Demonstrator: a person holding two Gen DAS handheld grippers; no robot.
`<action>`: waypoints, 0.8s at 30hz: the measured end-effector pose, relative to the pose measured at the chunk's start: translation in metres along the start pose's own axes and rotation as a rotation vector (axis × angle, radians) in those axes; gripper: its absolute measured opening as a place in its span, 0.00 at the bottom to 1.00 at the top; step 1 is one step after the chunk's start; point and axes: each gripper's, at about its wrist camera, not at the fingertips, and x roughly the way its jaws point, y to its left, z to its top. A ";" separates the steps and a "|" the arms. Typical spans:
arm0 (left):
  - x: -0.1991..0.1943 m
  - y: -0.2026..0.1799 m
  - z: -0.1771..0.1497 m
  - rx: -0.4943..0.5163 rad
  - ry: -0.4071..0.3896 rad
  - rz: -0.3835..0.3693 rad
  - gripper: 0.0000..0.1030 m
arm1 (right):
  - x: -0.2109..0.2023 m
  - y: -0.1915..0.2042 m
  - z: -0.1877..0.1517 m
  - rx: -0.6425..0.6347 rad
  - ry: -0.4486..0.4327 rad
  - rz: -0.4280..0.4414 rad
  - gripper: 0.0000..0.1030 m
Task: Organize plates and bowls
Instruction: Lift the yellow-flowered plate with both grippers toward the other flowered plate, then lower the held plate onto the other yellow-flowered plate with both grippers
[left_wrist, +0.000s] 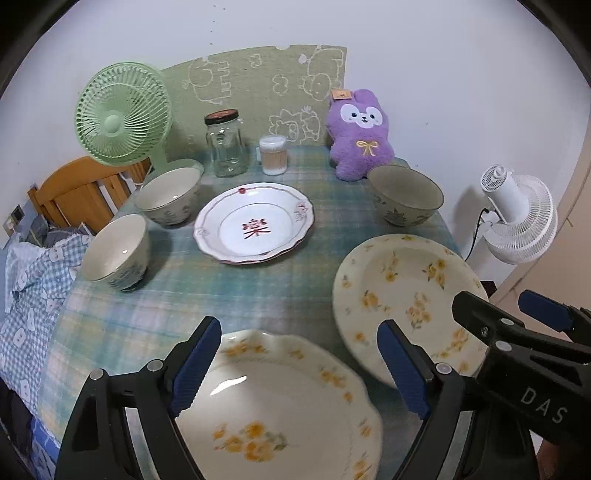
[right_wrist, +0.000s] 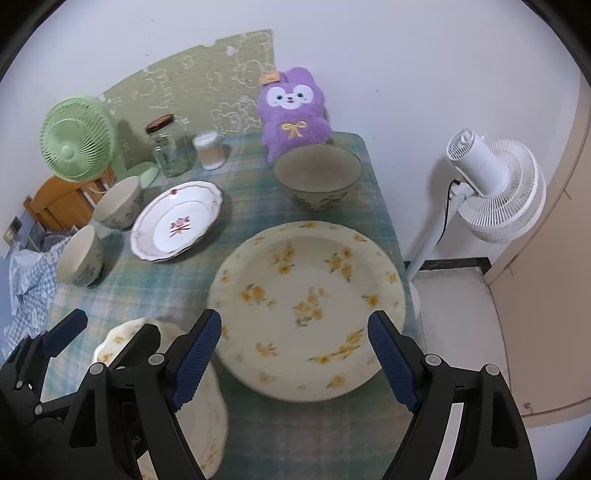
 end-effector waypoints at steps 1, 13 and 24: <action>0.005 -0.005 0.002 -0.004 0.006 0.003 0.83 | 0.004 -0.005 0.003 0.000 0.003 0.000 0.81; 0.060 -0.042 0.021 0.011 0.056 0.015 0.77 | 0.050 -0.042 0.024 0.018 0.036 0.007 0.79; 0.105 -0.054 0.023 -0.013 0.123 0.035 0.76 | 0.097 -0.064 0.034 0.025 0.101 -0.016 0.78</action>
